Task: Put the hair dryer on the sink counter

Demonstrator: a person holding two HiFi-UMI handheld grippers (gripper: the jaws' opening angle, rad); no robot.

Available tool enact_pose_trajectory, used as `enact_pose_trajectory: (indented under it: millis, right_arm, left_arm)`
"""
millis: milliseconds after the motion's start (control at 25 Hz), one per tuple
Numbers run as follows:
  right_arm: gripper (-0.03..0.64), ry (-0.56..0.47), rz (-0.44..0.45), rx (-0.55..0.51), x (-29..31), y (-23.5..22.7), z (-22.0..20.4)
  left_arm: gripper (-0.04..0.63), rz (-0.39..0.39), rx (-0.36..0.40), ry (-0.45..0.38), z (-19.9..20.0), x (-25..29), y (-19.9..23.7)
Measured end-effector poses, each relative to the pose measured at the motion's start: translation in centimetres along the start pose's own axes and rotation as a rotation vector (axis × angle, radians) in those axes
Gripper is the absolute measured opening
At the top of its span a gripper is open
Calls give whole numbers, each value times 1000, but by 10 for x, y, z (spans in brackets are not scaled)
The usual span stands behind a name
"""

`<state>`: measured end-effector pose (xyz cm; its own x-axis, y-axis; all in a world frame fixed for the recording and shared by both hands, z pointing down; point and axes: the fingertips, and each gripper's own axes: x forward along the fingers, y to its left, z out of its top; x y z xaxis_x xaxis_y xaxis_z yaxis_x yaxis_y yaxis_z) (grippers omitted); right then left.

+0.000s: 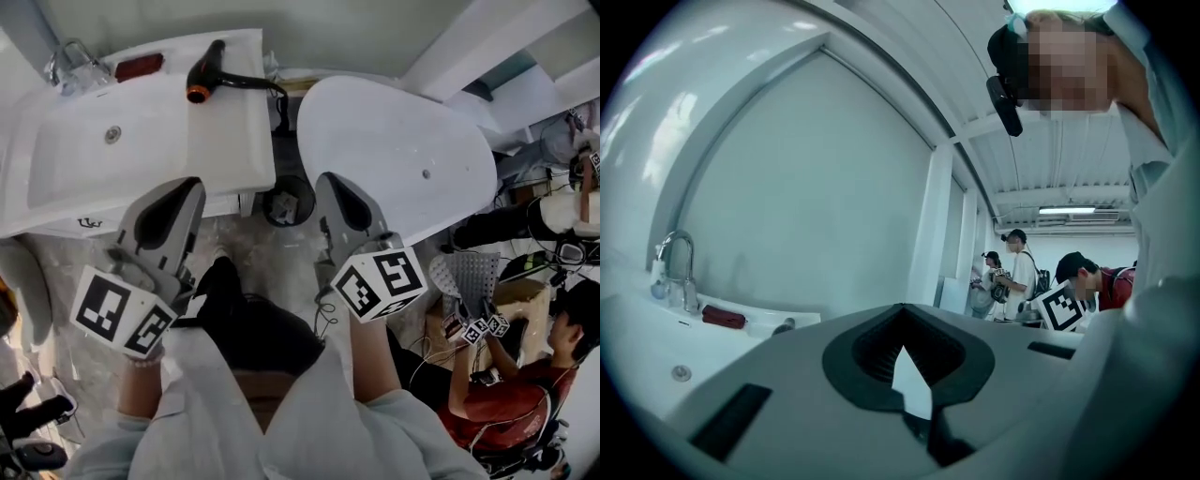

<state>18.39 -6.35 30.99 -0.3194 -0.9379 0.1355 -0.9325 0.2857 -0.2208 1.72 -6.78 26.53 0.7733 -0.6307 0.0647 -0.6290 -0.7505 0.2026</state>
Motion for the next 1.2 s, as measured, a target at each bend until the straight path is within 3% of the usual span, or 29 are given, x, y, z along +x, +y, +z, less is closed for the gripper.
enact_pose_trajectory:
  millis: [240,680,1200]
  right_arm:
    - [-2,-24,50,52,-31,11,-11]
    - [-2,4,132,38,-82,41,-25]
    - [-2,2,117,25,-88,53,-29]
  left_arm:
    - [3,13,-4,-11,-17,-21,-27]
    - [3,111,-2,8,-20,-79,-67]
    - [3,85,22,3,-15,-82,-64]
